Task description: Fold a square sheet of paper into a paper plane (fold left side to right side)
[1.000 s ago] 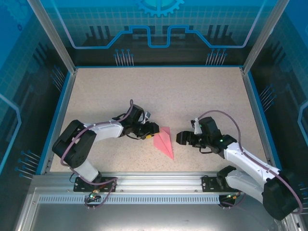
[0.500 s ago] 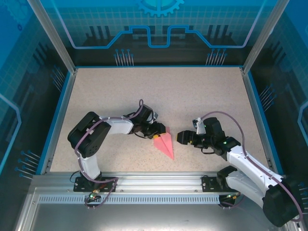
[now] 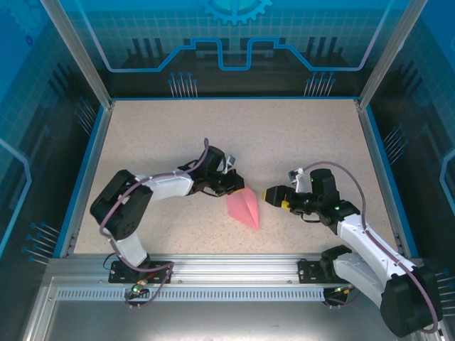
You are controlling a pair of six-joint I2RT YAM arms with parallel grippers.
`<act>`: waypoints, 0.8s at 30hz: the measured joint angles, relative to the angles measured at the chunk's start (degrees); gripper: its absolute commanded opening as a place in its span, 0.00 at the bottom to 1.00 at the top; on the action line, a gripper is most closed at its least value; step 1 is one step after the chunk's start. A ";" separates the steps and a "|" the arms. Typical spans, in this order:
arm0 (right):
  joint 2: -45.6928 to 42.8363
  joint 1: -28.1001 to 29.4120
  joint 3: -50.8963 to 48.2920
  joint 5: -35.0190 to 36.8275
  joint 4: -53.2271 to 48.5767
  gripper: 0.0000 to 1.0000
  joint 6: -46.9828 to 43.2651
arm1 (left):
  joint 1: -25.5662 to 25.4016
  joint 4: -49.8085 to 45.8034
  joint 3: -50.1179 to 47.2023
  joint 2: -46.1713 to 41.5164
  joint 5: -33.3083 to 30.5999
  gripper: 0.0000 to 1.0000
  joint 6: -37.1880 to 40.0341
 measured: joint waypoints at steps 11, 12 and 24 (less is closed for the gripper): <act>4.50 -2.40 -2.16 -11.47 22.38 0.99 13.42 | 3.19 -0.74 7.85 -10.97 0.70 0.10 0.00; 4.87 -2.40 -2.16 -12.07 24.22 0.99 14.53 | 3.19 -0.74 8.17 -11.15 1.14 0.10 -0.02; 11.56 1.66 -0.35 -13.49 35.28 0.68 22.23 | 3.19 2.54 8.37 -11.21 5.25 0.10 -3.23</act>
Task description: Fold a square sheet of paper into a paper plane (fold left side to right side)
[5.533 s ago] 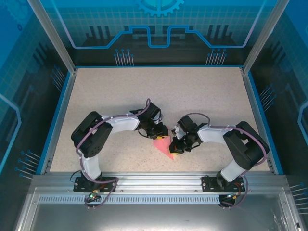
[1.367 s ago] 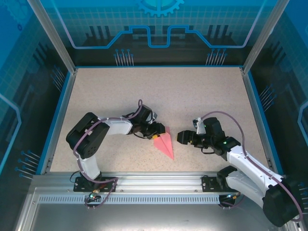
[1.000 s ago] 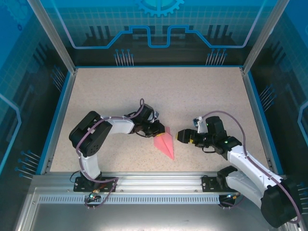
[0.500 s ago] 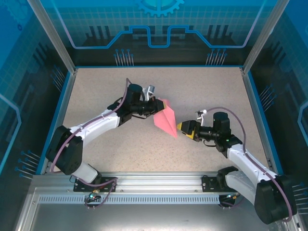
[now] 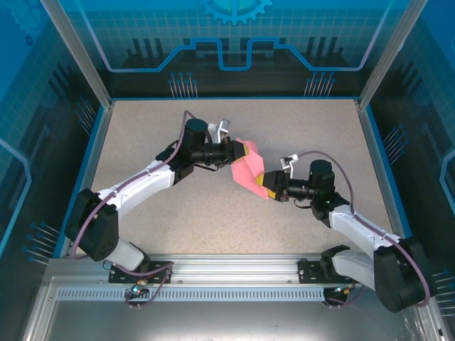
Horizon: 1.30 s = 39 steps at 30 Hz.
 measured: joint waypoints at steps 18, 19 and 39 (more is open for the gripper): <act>-2.21 0.59 5.05 2.69 -11.37 0.12 -6.36 | 1.49 -4.20 -0.63 -1.88 0.61 0.61 2.91; -2.84 0.61 6.25 3.48 -14.88 0.10 -8.31 | 2.03 -5.77 -0.70 -2.75 0.20 0.65 3.65; 29.20 34.40 53.16 79.43 -87.69 0.07 -39.32 | 4.35 -40.61 0.24 -31.06 -30.69 0.89 19.93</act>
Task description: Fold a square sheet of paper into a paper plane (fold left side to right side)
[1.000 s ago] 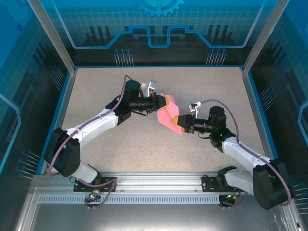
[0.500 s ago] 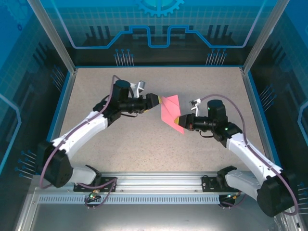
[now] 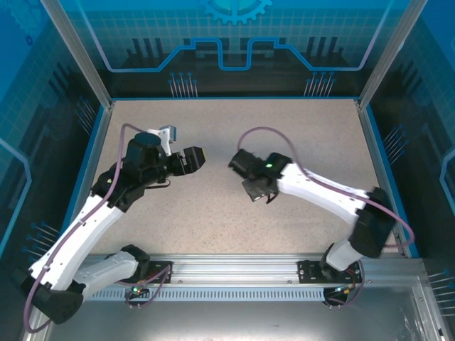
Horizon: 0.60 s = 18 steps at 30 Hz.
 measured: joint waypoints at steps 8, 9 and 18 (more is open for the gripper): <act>22.64 5.51 10.71 16.48 -11.54 0.09 -0.04 | 0.22 -5.44 -0.04 -3.87 -5.27 0.93 1.53; 24.55 5.81 11.37 17.27 -12.24 0.09 -0.22 | 0.26 -5.84 -0.09 -4.00 -5.57 0.92 1.62; 32.52 7.80 13.84 14.56 -13.31 0.22 -3.52 | 0.52 -7.19 -1.31 -4.31 -6.16 0.93 2.45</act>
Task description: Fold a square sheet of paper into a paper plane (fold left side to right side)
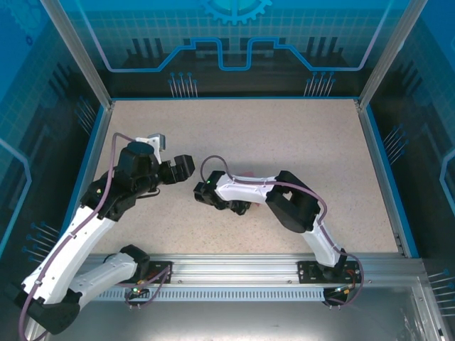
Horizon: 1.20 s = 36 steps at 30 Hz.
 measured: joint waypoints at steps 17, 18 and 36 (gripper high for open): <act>-20.68 -0.85 -10.75 -22.75 10.38 0.77 -1.97 | 0.37 3.67 -6.54 5.31 6.05 0.95 -3.21; -23.28 -1.40 -11.93 -23.76 11.10 0.78 -1.73 | 0.37 4.96 -7.56 6.32 7.28 0.95 -4.04; -69.72 -25.57 -44.59 -39.69 33.42 0.99 3.65 | -6.64 27.52 -9.66 38.21 23.43 0.79 -11.91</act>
